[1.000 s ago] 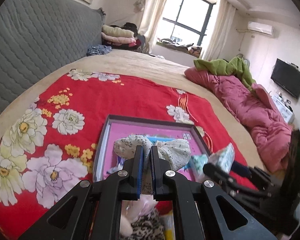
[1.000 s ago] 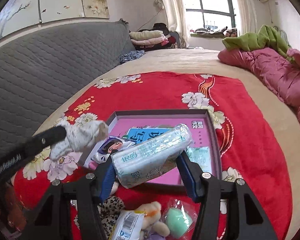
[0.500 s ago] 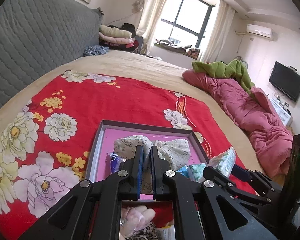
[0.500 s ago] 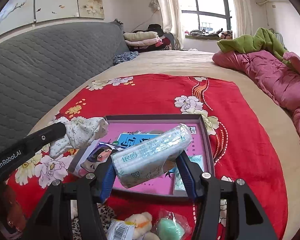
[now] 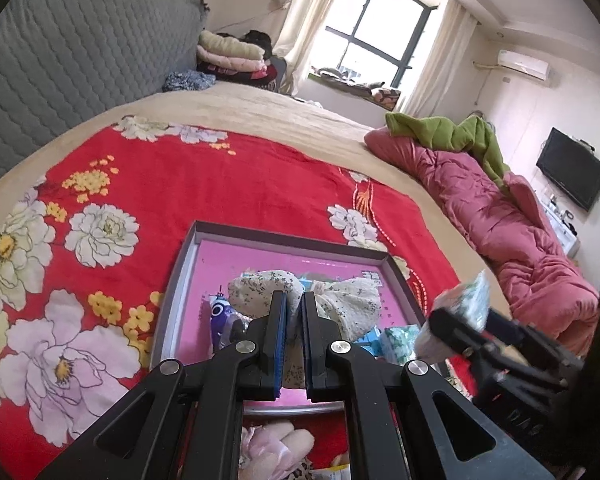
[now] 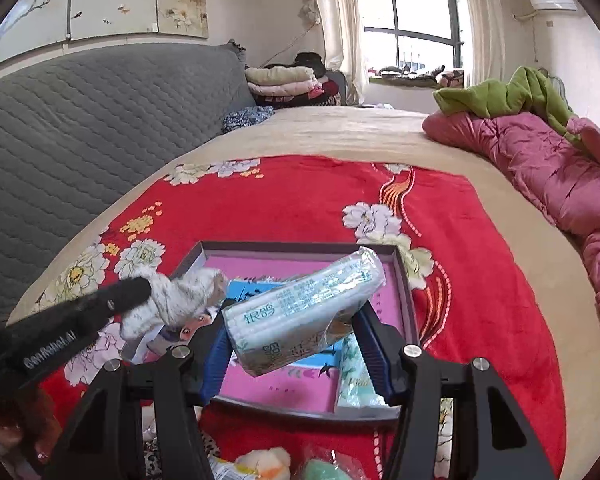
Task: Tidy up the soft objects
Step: 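Lower the scrunchie with left gripper while right lowers roll pack into box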
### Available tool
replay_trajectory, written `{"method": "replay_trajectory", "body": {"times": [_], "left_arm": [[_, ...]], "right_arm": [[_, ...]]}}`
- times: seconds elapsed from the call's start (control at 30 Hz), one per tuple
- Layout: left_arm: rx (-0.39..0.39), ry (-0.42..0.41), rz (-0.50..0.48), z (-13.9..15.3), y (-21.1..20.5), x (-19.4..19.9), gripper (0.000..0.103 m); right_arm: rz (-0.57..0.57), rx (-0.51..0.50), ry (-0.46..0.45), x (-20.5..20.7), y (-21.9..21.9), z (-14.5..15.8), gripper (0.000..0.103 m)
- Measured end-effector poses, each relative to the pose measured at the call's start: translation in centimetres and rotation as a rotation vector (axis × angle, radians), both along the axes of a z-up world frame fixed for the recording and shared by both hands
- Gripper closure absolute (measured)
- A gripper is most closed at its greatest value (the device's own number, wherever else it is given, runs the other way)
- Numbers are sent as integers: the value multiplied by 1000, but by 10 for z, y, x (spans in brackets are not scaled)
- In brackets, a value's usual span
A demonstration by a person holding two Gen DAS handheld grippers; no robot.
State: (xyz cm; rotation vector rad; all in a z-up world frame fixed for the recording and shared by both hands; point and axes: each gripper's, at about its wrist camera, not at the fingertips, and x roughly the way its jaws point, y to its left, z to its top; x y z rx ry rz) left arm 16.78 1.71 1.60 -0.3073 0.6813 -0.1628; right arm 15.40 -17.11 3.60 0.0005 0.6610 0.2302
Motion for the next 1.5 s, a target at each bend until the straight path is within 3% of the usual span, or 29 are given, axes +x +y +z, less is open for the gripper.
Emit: {"method": "replay_trajectory", "body": {"times": [0.33, 0.73, 1.1, 1.5], "left_arm": [[-10, 50, -52, -24, -11, 16, 96], [56, 140, -103, -62, -29, 27, 96], [73, 199, -70, -76, -12, 33, 96], [66, 203, -68, -76, -8, 33, 96]], "right_arm": [[8, -18, 2, 12, -9, -2, 45], [73, -109, 96, 21, 0, -43, 45], [97, -99, 138, 22, 12, -64, 45], [127, -96, 165, 21, 29, -77, 45]]}}
